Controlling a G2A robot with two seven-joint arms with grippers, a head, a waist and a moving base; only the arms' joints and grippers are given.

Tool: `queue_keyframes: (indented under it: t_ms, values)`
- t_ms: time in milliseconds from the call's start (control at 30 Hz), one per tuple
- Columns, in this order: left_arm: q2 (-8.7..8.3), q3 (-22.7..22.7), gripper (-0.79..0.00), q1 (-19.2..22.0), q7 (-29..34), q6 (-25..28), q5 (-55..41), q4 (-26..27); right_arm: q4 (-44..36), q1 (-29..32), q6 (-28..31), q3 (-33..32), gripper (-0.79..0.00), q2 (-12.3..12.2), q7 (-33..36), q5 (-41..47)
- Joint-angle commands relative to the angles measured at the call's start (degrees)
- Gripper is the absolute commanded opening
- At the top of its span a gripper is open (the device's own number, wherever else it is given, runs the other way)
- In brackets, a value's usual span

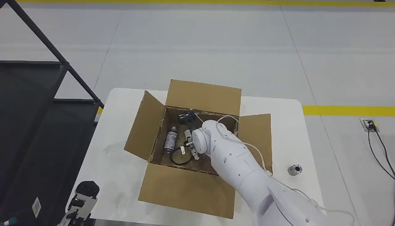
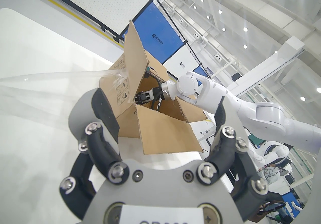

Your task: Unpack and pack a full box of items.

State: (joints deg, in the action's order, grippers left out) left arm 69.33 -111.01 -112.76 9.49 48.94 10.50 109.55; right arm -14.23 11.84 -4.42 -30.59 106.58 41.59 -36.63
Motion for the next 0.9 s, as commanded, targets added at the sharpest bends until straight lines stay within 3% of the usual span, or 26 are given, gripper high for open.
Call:
queue_keyframes:
  t_ms: [0,267,333,433,500,667,867]
  values:
    - [0.02,0.1,0.0,0.0,0.0,0.0,0.2,0.1,-0.9,0.4,-0.6,-0.2,-0.785,-0.4,0.0,-0.4]
    - [0.16,0.5,0.0,-0.2,-0.3,0.0,1.3,0.3,-6.7,2.6,-4.4,-0.1,-0.785,-2.4,4.4,-5.0]
    - [0.19,0.5,0.0,-0.3,-0.5,0.0,1.4,0.4,-8.5,3.3,-5.4,-0.2,-0.683,-2.8,5.6,-5.9]
    - [0.23,0.5,0.0,-0.4,-0.7,0.1,1.6,0.5,-10.9,4.2,-6.0,-0.4,-0.686,-3.6,7.6,-7.4]
    - [0.26,0.5,0.0,-0.5,-0.8,0.2,1.7,0.6,-12.3,4.8,-6.3,-0.7,-0.779,-4.1,8.5,-8.1]
    - [0.33,0.3,0.0,-0.8,-1.2,0.1,1.9,0.7,-15.1,5.8,-6.4,-2.1,-0.785,-5.4,10.2,-9.3]
    - [0.38,0.4,0.0,-0.7,-1.2,0.1,2.0,0.7,-20.5,8.0,-3.5,-6.0,-0.785,-8.1,7.2,-9.5]
